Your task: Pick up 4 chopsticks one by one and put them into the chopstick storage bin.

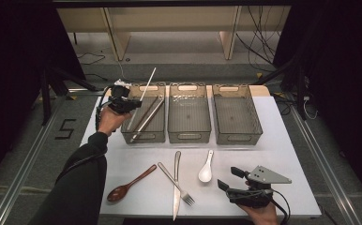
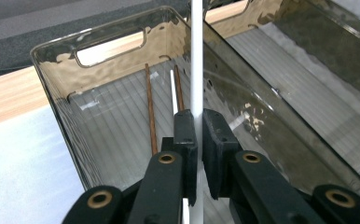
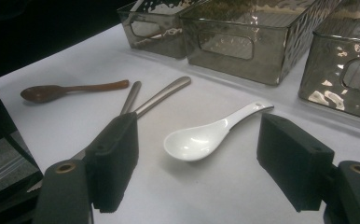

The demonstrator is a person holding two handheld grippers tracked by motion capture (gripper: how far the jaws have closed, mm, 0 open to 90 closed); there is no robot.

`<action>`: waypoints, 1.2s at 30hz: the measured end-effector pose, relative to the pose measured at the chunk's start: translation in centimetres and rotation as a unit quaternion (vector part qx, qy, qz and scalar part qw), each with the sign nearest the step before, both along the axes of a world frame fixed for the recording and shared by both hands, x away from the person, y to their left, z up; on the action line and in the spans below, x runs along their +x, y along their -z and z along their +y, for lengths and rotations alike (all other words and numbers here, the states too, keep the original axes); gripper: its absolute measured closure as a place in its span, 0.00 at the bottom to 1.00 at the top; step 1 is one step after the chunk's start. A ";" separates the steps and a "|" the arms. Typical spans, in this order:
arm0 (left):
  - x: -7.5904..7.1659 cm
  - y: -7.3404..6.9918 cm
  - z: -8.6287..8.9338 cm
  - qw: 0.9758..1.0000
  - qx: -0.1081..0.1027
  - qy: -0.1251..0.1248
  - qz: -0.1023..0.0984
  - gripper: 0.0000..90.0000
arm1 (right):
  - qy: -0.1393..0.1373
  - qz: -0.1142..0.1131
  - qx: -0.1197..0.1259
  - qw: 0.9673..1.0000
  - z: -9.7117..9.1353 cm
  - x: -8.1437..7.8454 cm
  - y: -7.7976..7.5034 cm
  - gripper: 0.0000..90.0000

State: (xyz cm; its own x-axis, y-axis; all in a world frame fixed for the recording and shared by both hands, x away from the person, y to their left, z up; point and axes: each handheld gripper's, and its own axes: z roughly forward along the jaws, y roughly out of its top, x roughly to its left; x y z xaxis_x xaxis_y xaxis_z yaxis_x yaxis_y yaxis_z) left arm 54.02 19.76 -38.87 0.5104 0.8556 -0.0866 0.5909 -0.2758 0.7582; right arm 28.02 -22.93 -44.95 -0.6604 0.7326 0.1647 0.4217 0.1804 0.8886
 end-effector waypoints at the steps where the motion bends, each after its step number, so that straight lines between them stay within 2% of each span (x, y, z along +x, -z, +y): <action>1: 0.0 0.0 0.0 1.000 0.001 -0.001 0.000 0.93 | 0.000 0.000 -0.001 1.000 0.0 0.0 0.0 0.33; 6: -0.1 0.4 0.1 1.000 -0.002 -0.001 0.002 0.93 | 0.000 0.001 -0.001 1.000 0.0 0.0 0.0 0.33; 20: -0.5 1.9 0.3 1.000 0.016 0.003 0.020 0.93 | 0.000 0.001 -0.001 1.000 0.0 0.0 0.0 0.33; 26: -0.6 2.2 0.4 0.999 0.022 0.004 0.029 0.93 | 0.000 0.001 -0.001 1.000 0.0 0.0 0.0 0.34; 36: -0.7 2.7 0.5 0.999 0.029 0.001 0.030 0.92 | 0.000 0.002 0.000 1.000 0.1 0.0 0.0 0.33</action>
State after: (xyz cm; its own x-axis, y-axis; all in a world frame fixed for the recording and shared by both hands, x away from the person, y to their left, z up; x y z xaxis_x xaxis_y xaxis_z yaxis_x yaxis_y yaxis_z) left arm 53.33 20.26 -41.55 0.5079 0.8588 -0.0673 0.6345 -0.3201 0.7036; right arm 28.02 -22.84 -44.99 -0.6602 0.7325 0.1663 0.4245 0.1812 0.8871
